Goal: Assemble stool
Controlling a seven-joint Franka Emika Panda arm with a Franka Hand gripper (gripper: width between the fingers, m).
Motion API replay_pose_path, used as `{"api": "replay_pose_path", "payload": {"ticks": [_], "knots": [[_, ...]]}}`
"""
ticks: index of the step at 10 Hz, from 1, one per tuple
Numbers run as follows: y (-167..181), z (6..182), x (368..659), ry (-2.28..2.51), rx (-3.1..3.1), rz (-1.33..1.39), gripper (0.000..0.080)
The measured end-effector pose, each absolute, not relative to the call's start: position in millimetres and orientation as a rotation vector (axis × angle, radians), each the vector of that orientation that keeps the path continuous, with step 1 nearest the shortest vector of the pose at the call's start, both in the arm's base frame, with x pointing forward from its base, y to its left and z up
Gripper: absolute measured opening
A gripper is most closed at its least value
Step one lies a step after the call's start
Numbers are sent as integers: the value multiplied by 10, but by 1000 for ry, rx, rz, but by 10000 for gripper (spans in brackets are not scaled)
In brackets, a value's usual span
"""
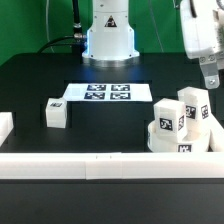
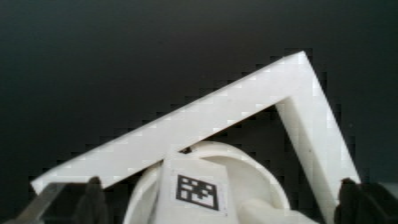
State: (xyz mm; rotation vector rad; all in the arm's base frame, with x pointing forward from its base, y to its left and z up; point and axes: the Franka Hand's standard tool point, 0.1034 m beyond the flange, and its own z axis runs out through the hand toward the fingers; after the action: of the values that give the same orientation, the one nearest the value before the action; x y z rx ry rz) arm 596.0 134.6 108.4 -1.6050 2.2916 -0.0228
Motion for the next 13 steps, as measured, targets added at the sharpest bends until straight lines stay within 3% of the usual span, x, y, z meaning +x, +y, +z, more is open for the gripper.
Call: {"api": "replay_pose_path", "payload": {"ticks": [5,10,13], "knots": [[1397,1130,6011,1646,-2359,-88,648],[1364,1130,6037,1247,-2620,-151,648],[1268,1117,6034,703,-2860,-193,648]]}}
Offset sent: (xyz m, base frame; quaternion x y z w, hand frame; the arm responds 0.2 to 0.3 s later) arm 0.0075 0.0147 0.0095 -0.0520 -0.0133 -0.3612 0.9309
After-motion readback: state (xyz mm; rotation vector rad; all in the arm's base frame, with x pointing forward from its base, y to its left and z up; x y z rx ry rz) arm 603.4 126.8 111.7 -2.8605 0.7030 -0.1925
